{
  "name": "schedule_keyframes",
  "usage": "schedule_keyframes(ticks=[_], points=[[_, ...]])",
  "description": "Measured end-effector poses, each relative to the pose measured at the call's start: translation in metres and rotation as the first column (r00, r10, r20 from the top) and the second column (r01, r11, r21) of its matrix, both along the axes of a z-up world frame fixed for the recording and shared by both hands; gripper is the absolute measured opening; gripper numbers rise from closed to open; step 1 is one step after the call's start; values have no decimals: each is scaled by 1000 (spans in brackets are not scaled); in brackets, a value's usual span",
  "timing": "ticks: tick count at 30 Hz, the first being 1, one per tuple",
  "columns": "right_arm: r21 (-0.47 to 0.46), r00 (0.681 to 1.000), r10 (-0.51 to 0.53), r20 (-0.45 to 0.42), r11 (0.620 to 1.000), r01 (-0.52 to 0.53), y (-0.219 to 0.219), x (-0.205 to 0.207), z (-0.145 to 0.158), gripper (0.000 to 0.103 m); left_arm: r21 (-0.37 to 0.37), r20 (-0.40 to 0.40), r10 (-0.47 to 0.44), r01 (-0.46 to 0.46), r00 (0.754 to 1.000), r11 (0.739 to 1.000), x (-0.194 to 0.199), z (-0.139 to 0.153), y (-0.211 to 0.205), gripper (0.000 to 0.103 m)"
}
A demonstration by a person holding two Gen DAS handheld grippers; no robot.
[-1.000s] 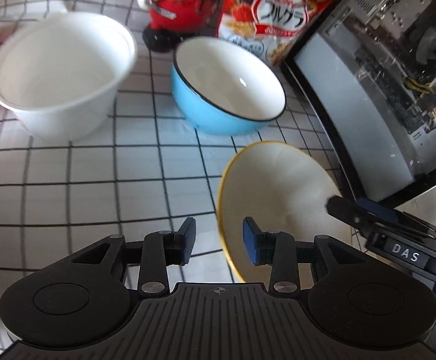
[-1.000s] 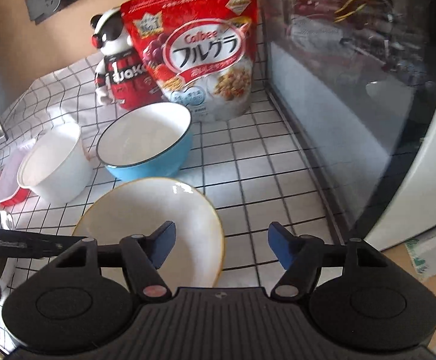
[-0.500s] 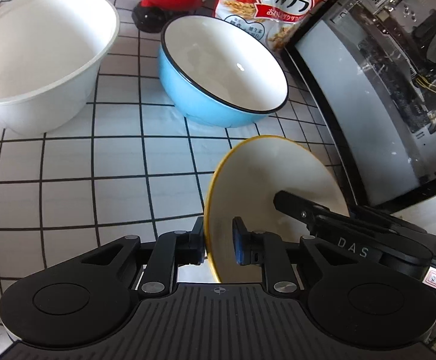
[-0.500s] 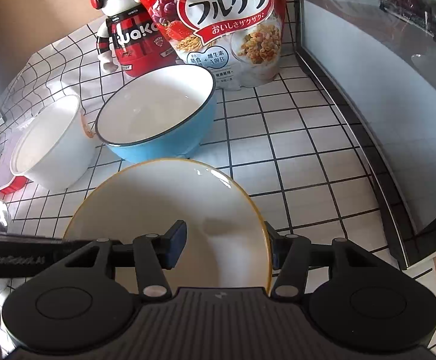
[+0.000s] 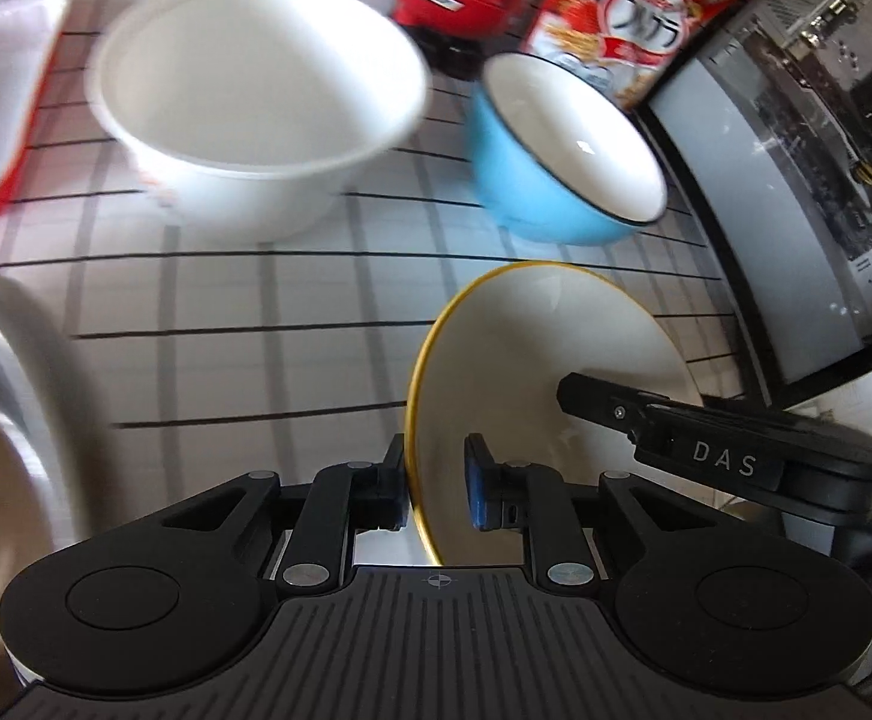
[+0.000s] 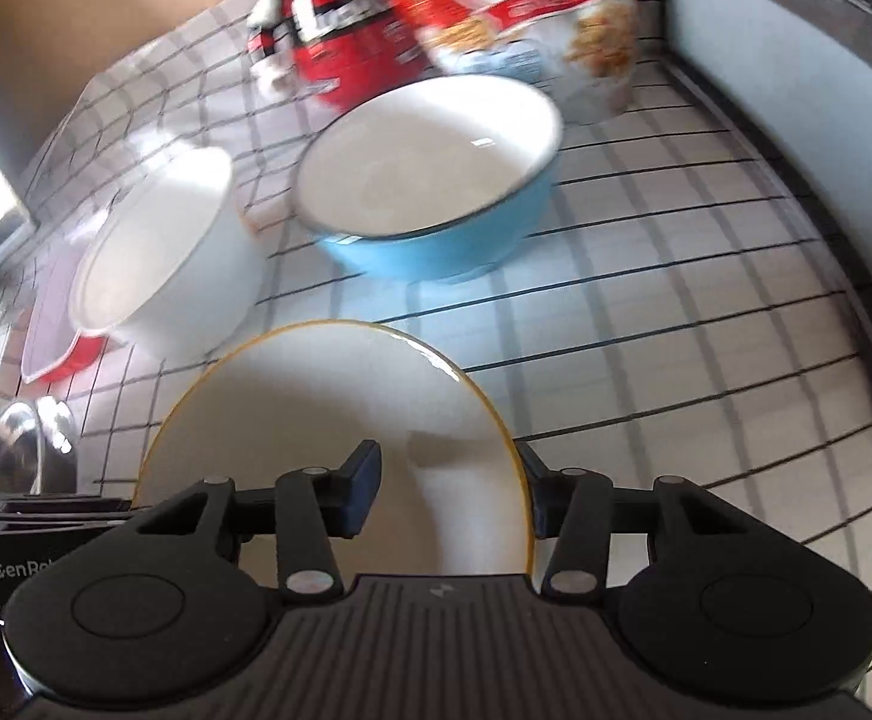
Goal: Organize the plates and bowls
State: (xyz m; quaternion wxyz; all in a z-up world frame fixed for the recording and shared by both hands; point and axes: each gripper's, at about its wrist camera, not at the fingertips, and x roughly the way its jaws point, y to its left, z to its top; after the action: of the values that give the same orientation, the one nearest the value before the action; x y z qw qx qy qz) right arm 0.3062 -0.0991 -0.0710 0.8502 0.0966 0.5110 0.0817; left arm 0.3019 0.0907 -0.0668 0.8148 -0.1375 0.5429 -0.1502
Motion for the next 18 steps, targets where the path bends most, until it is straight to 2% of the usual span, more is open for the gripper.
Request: schedule_keyframes(ticks=[2,6,10,15,18], points=[[-22,999,30,16,999,-29,13,1,1,47,-2,18,15,-15,1000,1000,0,-1,10,21],[-53,998,62,9,997,-62,20,7,1,47,-67,-11,75,-76,997,995,1,-4,20,20],[-67,990,144,4,987,-143,22,12,-1,47,-44,-5,111,-111,994,993,0,-2,16,19],[-84,975,220,24,972,-217,25,8,-1,48,73,-6,118,-117,993,990,3,-2,-2,19],[-55,972,236,10,970,-235,19,8,-2,48,59,-11,146,-145,989,988,4,-3,0,19]])
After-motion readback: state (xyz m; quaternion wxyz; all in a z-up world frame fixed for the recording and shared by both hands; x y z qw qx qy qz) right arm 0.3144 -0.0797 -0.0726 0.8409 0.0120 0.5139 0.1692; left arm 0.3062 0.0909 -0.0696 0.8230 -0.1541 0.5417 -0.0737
